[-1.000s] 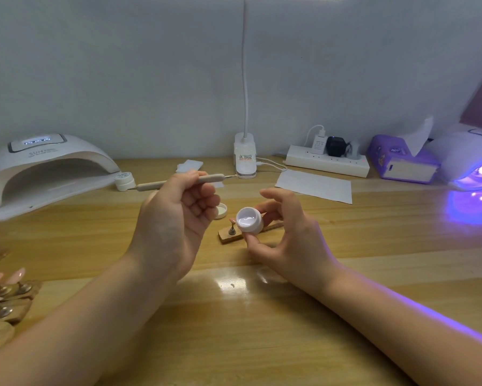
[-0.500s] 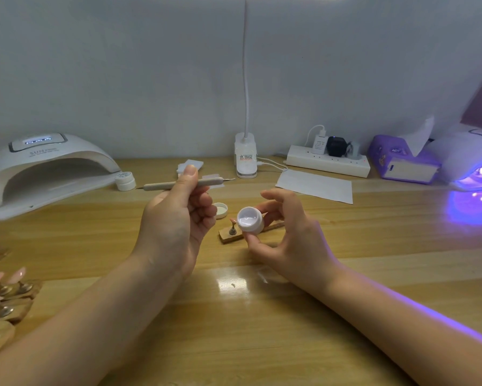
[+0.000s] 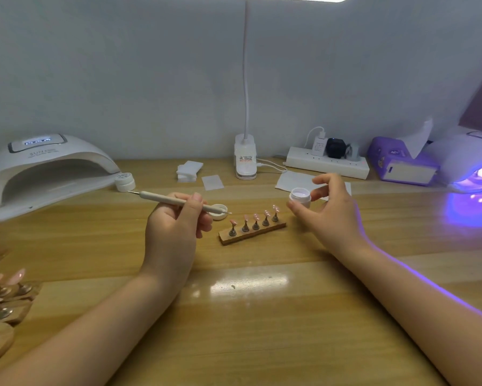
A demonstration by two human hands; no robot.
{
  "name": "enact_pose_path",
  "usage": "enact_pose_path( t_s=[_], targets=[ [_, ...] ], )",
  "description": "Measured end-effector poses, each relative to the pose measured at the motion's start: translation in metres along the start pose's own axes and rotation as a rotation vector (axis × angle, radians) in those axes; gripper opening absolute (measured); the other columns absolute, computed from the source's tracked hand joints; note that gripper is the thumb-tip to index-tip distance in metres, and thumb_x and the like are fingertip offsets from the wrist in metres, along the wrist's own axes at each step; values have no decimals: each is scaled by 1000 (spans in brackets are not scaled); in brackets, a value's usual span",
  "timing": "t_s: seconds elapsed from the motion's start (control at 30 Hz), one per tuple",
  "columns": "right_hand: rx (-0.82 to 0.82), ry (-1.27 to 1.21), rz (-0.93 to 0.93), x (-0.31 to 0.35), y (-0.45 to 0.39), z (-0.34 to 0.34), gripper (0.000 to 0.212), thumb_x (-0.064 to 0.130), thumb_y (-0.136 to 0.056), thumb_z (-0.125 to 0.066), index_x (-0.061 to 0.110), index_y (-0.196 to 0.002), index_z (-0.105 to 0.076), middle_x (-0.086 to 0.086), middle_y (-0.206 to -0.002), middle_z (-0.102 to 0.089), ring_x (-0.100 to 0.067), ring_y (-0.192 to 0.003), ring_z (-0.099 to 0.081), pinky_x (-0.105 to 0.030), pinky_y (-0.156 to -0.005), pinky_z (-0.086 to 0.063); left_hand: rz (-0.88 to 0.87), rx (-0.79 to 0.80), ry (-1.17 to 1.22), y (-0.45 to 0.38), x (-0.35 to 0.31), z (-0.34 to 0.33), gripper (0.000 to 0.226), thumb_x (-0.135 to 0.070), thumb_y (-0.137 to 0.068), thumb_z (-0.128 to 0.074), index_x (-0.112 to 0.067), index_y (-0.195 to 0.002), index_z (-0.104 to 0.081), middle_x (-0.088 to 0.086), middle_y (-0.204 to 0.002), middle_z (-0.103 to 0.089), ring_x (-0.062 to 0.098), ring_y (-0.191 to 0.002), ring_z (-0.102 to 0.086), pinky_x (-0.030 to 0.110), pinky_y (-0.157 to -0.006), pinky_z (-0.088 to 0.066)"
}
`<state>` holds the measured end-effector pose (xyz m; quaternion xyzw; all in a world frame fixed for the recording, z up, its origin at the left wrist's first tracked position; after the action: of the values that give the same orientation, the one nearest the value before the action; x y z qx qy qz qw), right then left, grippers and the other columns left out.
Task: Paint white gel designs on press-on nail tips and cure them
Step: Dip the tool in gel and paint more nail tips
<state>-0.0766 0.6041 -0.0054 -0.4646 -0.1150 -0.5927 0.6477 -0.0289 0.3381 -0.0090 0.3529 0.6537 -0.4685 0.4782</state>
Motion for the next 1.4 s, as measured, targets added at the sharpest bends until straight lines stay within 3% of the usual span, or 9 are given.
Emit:
enact_pose_path(
  t_s=[0.27, 0.53, 0.7, 0.77, 0.83, 0.9, 0.97, 1.23, 1.4],
  targets=[
    [103, 83, -97, -20, -1, -9, 52, 43, -82, -70, 28, -123, -41, 17, -92, -54, -3, -84, -53, -21, -64, -39, -12, 2, -1, 0, 3, 2, 21, -20, -97, -52, -10, -80, -61, -4, -57, -61, 8, -57, -58, 21, -54, -47],
    [170, 139, -155, -24, 1, -14, 59, 37, -84, -69, 23, -132, -38, 7, -116, -65, -14, -105, -55, -32, -81, -44, -11, -2, 1, -2, 6, 2, 20, -20, -97, -52, -11, -81, -61, -4, -56, -61, 8, -56, -57, 20, -53, -46],
    [114, 235, -98, -9, 3, -10, 63, 31, -82, -68, 18, -136, -40, -1, -131, -53, -22, -122, -47, -32, -94, -40, -18, -8, 12, -2, 5, 2, 21, -18, -97, -53, -11, -79, -60, -4, -55, -60, 8, -55, -57, 20, -53, -45],
    [2, 239, 63, 13, 6, -2, 45, 25, -83, -67, 12, -123, -50, -4, -117, -56, -21, -109, -51, -31, -89, -43, -19, -7, 12, -2, 5, 2, 20, -19, -97, -53, -11, -79, -60, -4, -55, -60, 8, -55, -56, 21, -54, -45],
    [-51, 207, 211, 35, 13, 1, 20, 21, -82, -66, 10, -97, -57, -2, -85, -56, -19, -79, -51, -35, -68, -46, -19, 0, 7, -2, 6, 1, 20, -19, -97, -53, -12, -79, -61, -5, -55, -60, 7, -56, -56, 22, -55, -46],
    [2, 210, 254, 46, 21, -6, 19, 25, -83, -67, 11, -75, -56, 2, -63, -50, -18, -59, -46, -35, -52, -40, -20, 7, 1, -1, 6, 0, 20, -20, -97, -53, -13, -79, -61, -4, -56, -60, 8, -57, -57, 23, -56, -46],
    [96, 260, 245, 49, 29, -20, 24, 34, -84, -66, 18, -67, -58, 7, -56, -48, -16, -54, -46, -27, -49, -33, -23, 7, -1, -1, 6, 1, 20, -20, -97, -53, -13, -79, -61, -4, -56, -60, 8, -57, -57, 24, -56, -46],
    [276, 309, 224, 37, 31, -44, 19, 42, -91, -60, 33, -98, -74, 26, -56, -43, 3, -55, -45, -15, -49, -28, -27, 7, -14, -1, 6, 0, 20, -20, -97, -52, -12, -80, -61, -5, -56, -60, 7, -57, -56, 23, -56, -47],
    [309, 305, 216, 36, 30, -49, 25, 46, -91, -57, 38, -110, -70, 22, -60, -46, -2, -66, -47, -22, -53, -34, -53, 26, -25, 1, 5, -3, 19, -19, -97, -52, -11, -82, -61, -6, -56, -60, 6, -57, -56, 19, -54, -48]
  ],
)
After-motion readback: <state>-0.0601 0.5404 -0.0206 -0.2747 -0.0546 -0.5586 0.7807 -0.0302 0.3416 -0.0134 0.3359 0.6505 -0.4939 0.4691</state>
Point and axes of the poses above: each hand's wrist, its own y-axis away from the middle knuckle, its own z-axis out of the back of the hand, x = y × z, the point moved 7 cm from there along -y, towards the middle knuckle
